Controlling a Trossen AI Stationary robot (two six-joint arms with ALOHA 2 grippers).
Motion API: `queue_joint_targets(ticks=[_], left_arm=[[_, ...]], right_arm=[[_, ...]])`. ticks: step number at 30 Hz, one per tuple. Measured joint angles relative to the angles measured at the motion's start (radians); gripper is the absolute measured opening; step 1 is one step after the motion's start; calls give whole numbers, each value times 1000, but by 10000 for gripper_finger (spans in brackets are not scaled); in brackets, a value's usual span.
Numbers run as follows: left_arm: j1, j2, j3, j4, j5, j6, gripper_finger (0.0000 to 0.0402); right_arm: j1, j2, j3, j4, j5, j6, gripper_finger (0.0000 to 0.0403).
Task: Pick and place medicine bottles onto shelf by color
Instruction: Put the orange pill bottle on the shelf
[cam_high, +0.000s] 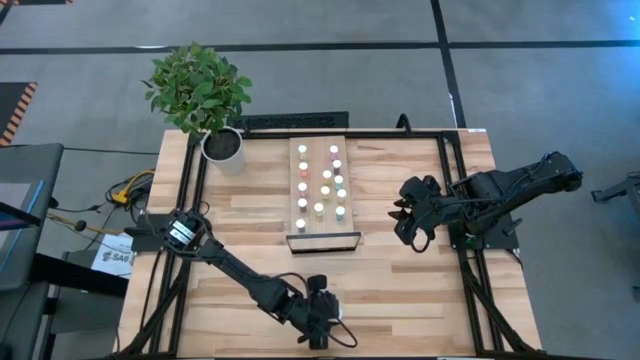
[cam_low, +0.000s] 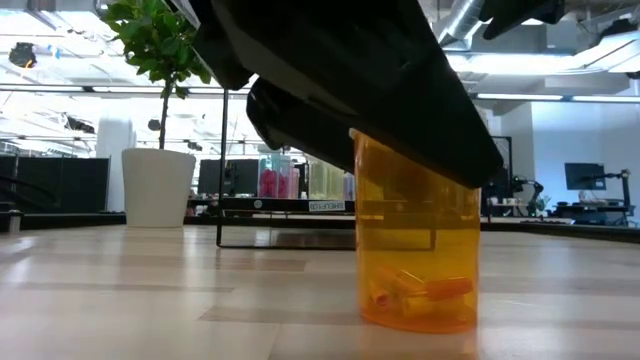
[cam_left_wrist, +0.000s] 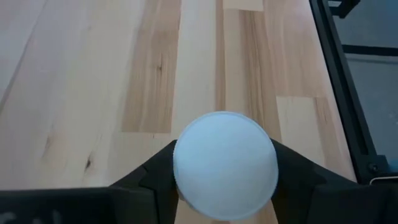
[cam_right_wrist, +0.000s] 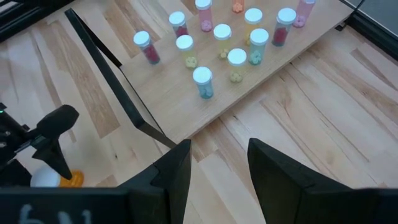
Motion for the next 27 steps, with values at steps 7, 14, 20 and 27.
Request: queue_joint_targets(ticks=[7, 14, 20, 27], left_arm=[[23, 0, 37, -17, 55, -67, 168], [55, -1, 218, -146, 48, 55, 180], [108, -2, 454, -390, 54, 81, 169], [172, -2, 736, -658, 52, -9, 177]], right_arm=[[0, 0, 0, 0, 0, 0, 179], [0, 0, 0, 0, 0, 0, 179], [0, 0, 0, 0, 0, 0, 179], [0, 0, 0, 0, 0, 0, 179]])
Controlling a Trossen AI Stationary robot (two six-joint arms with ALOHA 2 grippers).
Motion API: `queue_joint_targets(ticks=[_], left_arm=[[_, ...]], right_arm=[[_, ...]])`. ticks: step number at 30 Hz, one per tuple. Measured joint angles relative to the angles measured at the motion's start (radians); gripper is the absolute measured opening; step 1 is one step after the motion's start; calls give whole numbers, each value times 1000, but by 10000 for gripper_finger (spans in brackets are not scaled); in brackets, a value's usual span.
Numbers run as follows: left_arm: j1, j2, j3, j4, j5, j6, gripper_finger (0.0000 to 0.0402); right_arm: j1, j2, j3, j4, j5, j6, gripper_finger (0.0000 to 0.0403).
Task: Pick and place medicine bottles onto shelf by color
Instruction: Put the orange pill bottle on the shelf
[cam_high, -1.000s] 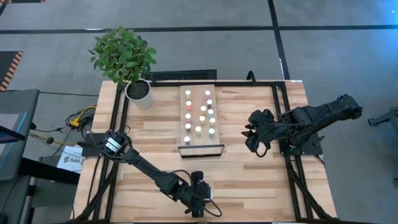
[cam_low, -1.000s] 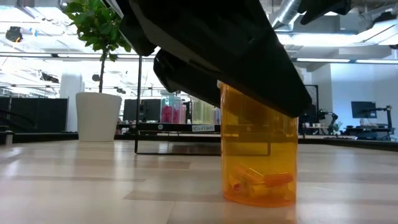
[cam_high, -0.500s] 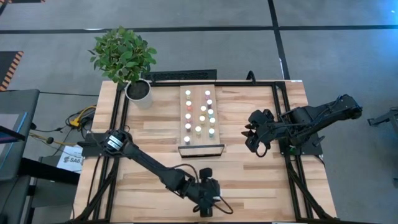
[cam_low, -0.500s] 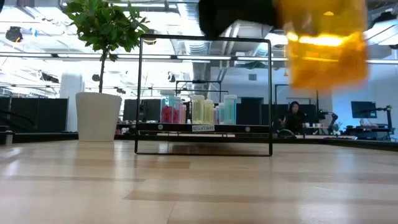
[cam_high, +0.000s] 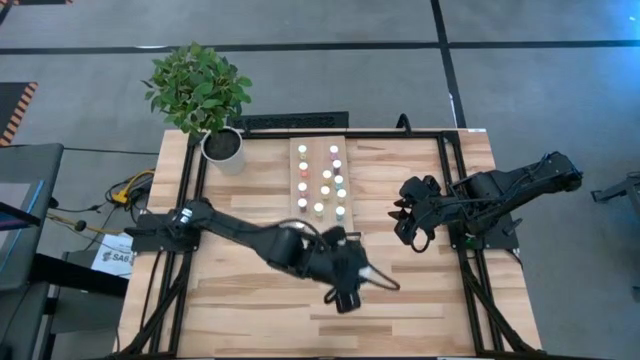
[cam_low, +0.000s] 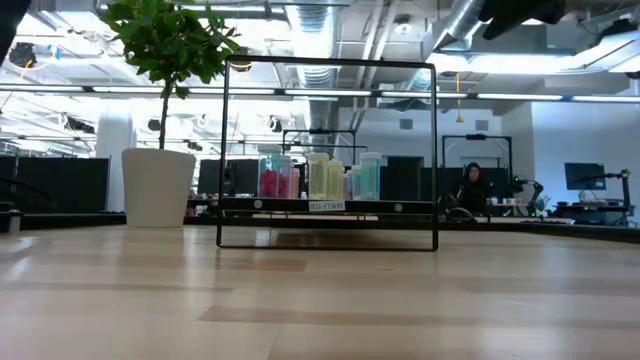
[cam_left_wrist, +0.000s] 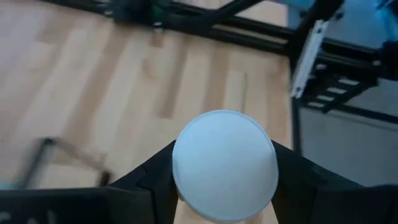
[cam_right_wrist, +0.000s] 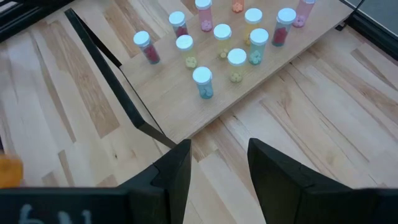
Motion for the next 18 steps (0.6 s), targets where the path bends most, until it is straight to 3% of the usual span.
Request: queue_joint_targets(ticks=[4, 11, 18], left_arm=[[42, -2, 133, -173, -6, 0, 172], [166, -120, 99, -299, -72, 15, 175], [384, -146, 97, -438, -102, 216, 175]], right_arm=[[0, 0, 0, 0, 0, 0, 179], [0, 0, 0, 9, 1, 0, 179], [-26, 0, 0, 44, 22, -84, 179]])
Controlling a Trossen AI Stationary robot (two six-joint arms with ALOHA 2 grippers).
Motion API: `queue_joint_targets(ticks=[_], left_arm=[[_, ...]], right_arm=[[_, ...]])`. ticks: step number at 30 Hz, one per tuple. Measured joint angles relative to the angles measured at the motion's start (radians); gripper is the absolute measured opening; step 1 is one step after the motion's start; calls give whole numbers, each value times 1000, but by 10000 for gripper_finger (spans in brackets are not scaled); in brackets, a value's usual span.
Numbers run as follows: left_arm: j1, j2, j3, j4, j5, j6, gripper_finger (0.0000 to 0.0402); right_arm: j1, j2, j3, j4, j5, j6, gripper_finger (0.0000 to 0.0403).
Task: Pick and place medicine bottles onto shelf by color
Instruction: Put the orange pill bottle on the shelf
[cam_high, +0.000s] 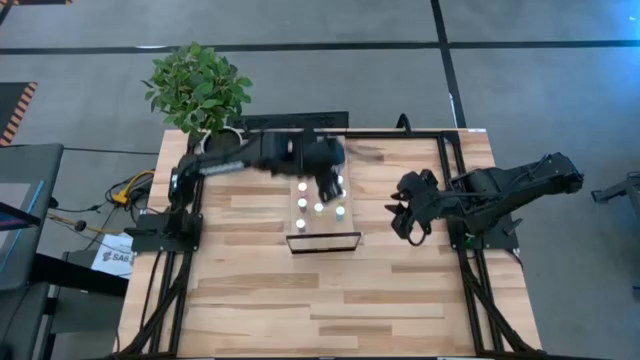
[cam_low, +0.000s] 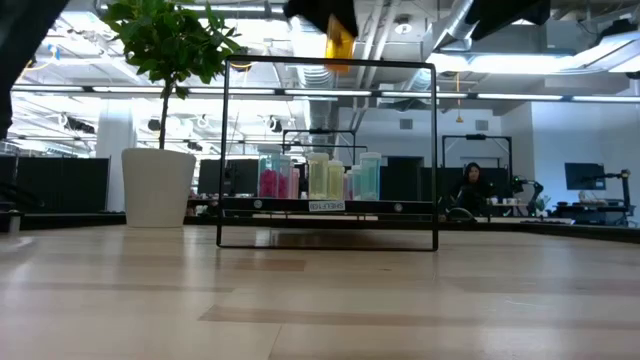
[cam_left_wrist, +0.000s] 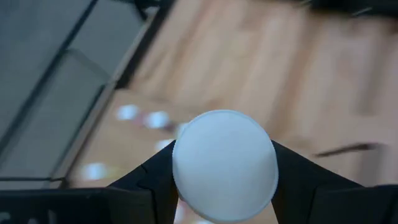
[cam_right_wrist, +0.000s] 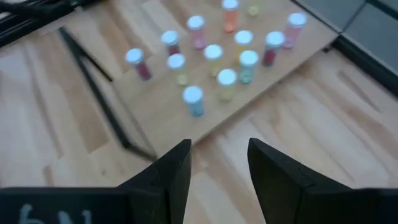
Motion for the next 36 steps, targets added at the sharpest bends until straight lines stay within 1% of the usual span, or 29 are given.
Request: queue_joint_targets(ticks=[2, 7, 9, 12, 13, 15, 17, 19, 22, 24, 26, 28, 32, 34, 36], left_arm=[[86, 0, -14, -4, 33, 64, 176], [299, 4, -99, 46, 172, 198, 175], [369, 0, -131, 110, 232, 257, 175], [450, 2, -194, 212, 345, 309, 177], [472, 3, -212, 228, 368, 332, 177], [506, 2, -252, 269, 374, 371, 177], [533, 0, -297, 293, 377, 398, 177], [557, 2, -343, 320, 403, 424, 178], [574, 2, -409, 410, 457, 440, 178], [580, 2, -447, 447, 479, 437, 178], [582, 2, -474, 492, 488, 440, 178], [583, 2, -487, 510, 490, 451, 178], [583, 2, -517, 553, 489, 425, 178], [583, 2, -528, 556, 489, 400, 178], [583, 2, -541, 561, 489, 370, 178]], right_arm=[[-26, 0, 0, -1, 5, -3, 179], [-108, 0, 0, -21, 8, -58, 179], [-145, 0, 0, -21, 15, -87, 179], [-193, 0, 0, -22, 65, -114, 179], [-207, 0, 0, -22, 90, -124, 179], [-231, 0, 0, -22, 142, -148, 179], [-248, 0, 0, -22, 201, -177, 179], [-259, -1, -18, -7, 281, -199, 179], [-272, -9, -82, -4, 394, -190, 179], [-282, -26, -146, -1, 433, -150, 179], [-291, -51, -216, 23, 442, -109, 179], [-296, -89, -291, 84, 446, -101, 179], [-297, -195, -454, 262, 439, -164, 179], [-313, -260, -542, 370, 401, -215, 179], [-343, -327, -630, 469, 335, -261, 179]])
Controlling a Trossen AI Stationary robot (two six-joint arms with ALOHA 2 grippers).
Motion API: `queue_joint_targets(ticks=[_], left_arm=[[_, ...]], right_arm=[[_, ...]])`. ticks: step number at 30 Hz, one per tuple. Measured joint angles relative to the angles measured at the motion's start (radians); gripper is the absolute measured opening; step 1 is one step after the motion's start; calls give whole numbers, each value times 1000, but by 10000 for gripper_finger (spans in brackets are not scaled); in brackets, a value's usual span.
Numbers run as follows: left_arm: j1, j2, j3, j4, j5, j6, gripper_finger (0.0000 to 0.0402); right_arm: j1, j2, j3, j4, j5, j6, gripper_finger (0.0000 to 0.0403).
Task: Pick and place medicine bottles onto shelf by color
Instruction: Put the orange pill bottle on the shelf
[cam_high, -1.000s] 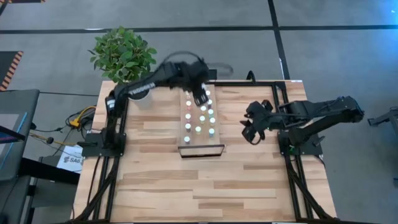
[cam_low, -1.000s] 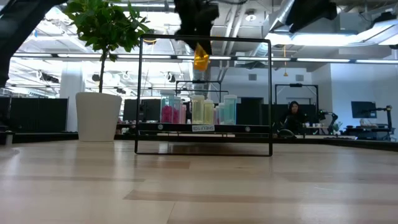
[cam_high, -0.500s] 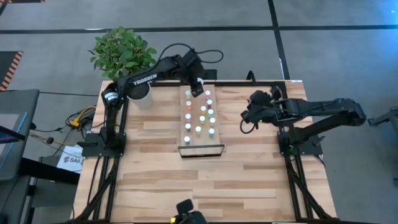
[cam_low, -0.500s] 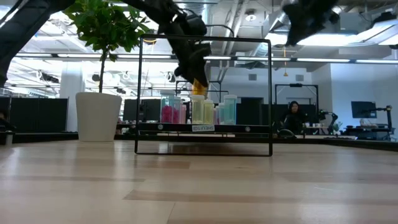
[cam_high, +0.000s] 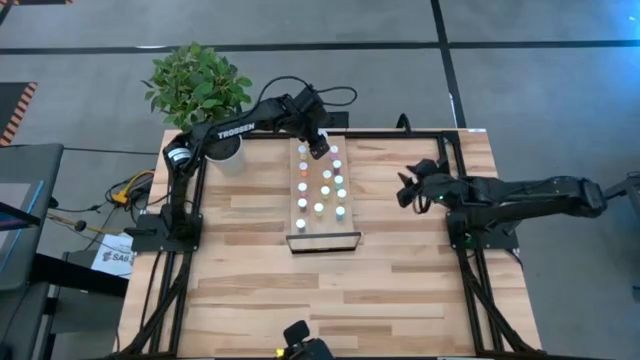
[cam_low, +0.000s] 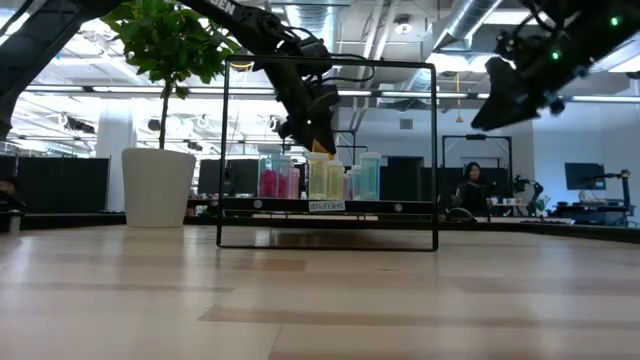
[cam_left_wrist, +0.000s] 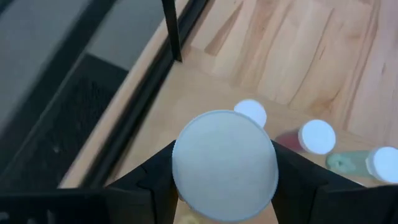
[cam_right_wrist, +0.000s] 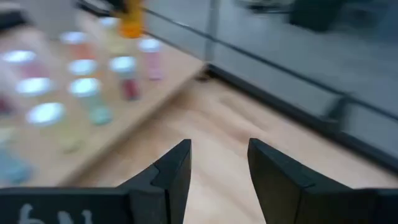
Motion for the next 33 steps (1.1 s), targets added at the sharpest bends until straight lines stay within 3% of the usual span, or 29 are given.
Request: queue_joint_targets(ticks=[8, 20, 26, 33], left_arm=[[-3, 0, -2, 27, -47, -87, 178], [-7, 0, -2, 38, -101, -170, 178], [-23, 0, -1, 14, -108, -182, 178], [-38, -2, -50, 41, -153, -229, 178]], right_arm=[[-166, -151, -277, 436, -399, -143, 179], [-388, -161, -503, 748, -755, -161, 179], [-479, -161, -577, 812, -836, -150, 179], [-551, -157, -580, 764, -830, -157, 179]])
